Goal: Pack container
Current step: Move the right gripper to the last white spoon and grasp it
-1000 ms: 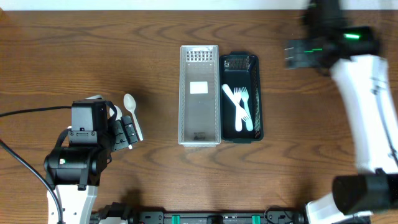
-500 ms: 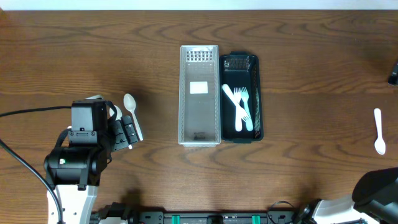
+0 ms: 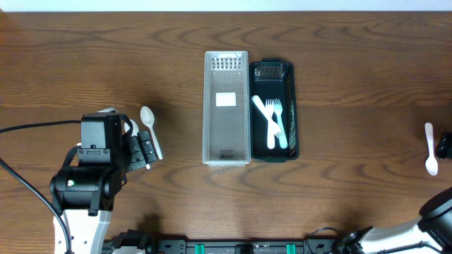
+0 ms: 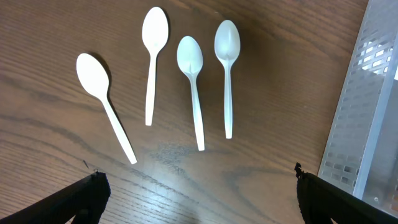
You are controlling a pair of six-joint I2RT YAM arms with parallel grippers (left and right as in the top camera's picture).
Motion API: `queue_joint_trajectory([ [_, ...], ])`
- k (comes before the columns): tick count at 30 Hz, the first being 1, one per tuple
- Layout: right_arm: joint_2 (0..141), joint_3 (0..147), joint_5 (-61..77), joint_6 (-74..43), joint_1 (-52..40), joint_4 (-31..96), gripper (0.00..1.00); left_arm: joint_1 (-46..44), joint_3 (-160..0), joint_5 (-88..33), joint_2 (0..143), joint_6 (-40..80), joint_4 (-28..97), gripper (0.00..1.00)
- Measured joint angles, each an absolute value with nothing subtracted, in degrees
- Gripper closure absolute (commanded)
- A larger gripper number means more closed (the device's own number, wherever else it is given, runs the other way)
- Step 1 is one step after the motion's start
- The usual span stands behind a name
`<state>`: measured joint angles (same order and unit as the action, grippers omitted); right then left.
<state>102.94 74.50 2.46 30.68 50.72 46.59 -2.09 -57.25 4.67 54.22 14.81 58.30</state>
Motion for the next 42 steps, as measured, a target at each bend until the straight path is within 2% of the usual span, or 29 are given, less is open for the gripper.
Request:
queue_joint_trajectory([
  [10, 111.0, 74.5, 3.6, 36.0, 50.4, 41.5, 0.18, -2.1, -57.3, 4.6, 54.2, 14.8, 58.3, 0.02],
  [20, 112.9, 74.5, 3.0, 38.1, 47.2, 37.8, 0.18, -2.1, -57.3, 4.6, 54.2, 14.8, 58.3, 0.02],
  [42, 114.9, 74.5, 3.2, 38.4, 44.4, 39.2, 0.19, -2.1, -57.3, 4.6, 54.2, 14.8, 58.3, 0.02],
])
